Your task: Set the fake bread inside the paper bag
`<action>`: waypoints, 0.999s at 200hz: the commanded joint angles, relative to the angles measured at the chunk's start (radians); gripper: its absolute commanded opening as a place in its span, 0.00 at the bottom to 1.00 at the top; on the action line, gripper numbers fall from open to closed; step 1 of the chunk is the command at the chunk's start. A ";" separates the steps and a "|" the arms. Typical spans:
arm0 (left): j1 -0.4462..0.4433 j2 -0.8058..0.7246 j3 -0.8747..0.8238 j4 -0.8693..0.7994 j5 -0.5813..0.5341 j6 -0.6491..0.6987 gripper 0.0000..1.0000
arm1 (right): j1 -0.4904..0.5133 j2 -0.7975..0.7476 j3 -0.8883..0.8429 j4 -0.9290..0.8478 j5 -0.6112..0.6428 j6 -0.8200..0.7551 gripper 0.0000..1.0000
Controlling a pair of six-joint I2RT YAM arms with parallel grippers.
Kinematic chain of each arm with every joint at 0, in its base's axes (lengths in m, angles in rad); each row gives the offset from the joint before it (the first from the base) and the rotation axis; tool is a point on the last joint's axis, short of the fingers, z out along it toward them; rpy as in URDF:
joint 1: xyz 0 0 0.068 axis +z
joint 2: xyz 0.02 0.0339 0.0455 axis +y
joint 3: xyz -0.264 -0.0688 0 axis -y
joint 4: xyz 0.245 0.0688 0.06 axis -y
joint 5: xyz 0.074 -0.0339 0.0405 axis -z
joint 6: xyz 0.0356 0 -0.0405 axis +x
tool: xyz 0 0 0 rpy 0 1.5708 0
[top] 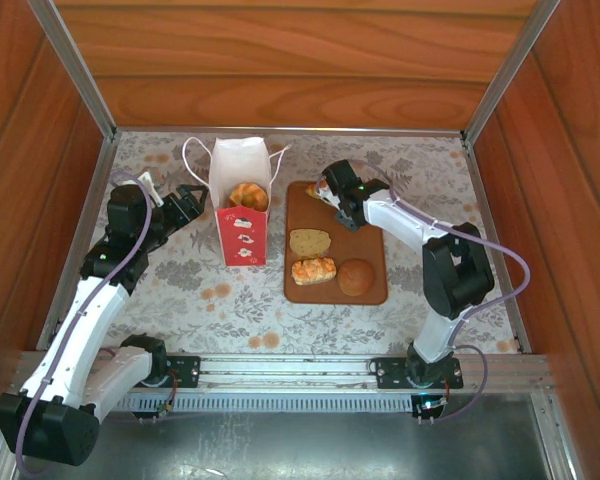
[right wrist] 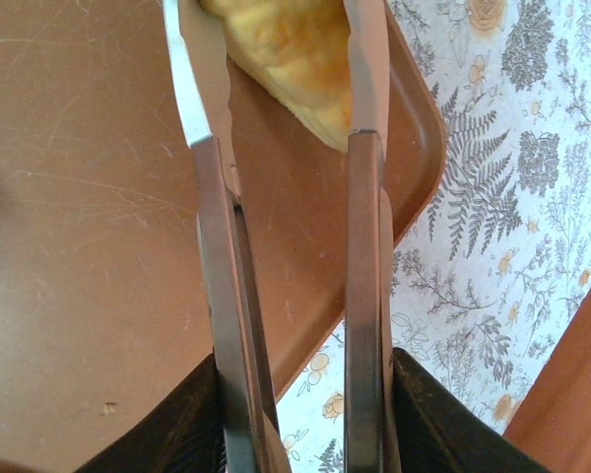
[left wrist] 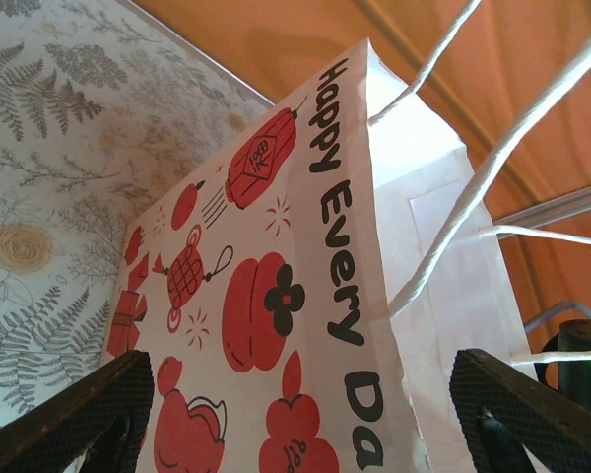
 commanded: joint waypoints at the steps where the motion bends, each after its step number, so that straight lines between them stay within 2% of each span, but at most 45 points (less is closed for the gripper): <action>1: 0.006 -0.001 0.012 -0.006 -0.005 0.027 0.83 | 0.000 -0.090 -0.024 0.032 0.036 0.031 0.25; 22: 0.007 0.016 0.033 -0.006 0.003 0.027 0.83 | 0.002 -0.136 -0.035 0.021 0.032 0.061 0.19; 54: 0.009 0.016 0.068 -0.039 -0.002 0.040 0.83 | 0.012 -0.206 -0.067 0.010 0.020 0.119 0.15; 153: 0.011 -0.014 0.115 -0.084 -0.049 0.041 0.83 | 0.021 -0.490 -0.145 -0.054 0.009 0.321 0.07; 200: 0.011 -0.022 0.133 -0.110 -0.075 0.056 0.83 | 0.027 -0.603 -0.123 -0.113 -0.064 0.408 0.07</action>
